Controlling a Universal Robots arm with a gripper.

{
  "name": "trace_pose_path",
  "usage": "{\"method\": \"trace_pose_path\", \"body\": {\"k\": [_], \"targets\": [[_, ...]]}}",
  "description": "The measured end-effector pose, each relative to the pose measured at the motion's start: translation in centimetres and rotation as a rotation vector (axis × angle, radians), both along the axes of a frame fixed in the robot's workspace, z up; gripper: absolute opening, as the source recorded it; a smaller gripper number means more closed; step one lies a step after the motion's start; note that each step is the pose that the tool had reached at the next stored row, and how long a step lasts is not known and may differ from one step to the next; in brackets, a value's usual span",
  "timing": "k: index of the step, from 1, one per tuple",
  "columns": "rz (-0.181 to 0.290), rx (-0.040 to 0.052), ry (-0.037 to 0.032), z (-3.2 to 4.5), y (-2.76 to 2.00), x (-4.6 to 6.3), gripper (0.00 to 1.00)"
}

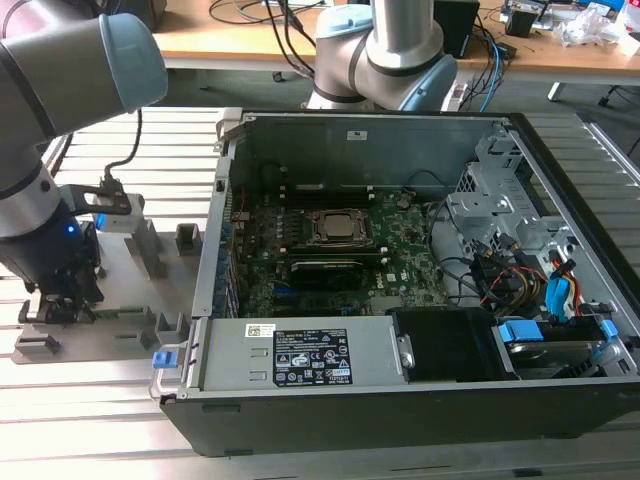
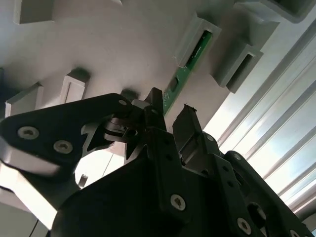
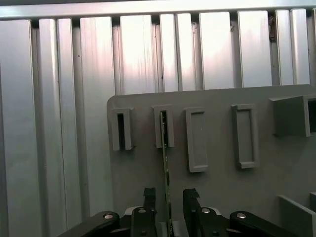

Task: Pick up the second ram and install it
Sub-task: 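Pick up the second ram and move it above second insertion slot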

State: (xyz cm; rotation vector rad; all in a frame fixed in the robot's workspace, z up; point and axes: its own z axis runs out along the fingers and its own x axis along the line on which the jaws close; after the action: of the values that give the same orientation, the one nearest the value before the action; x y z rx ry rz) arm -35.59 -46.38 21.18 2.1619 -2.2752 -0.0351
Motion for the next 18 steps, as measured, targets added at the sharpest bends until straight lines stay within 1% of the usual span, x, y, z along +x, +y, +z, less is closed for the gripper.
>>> {"method": "trace_pose_path", "body": {"k": [1,3,7,9,10,18], "targets": [[0.002,0.0000,0.0001,-0.42,-0.13,-0.02,0.36],[0.006,0.0000,0.0001,-0.93,-0.26,-0.04,0.36],[0.006,-0.0001,0.0001,-1.01,-0.27,-0.03,0.35],[0.007,0.0000,0.0000,-1.02,-0.27,-0.03,0.22],[0.007,-0.0001,0.0001,-1.03,-0.27,-0.03,0.13],[0.006,0.0000,0.0001,-1.07,-0.27,-0.03,0.13]]}}
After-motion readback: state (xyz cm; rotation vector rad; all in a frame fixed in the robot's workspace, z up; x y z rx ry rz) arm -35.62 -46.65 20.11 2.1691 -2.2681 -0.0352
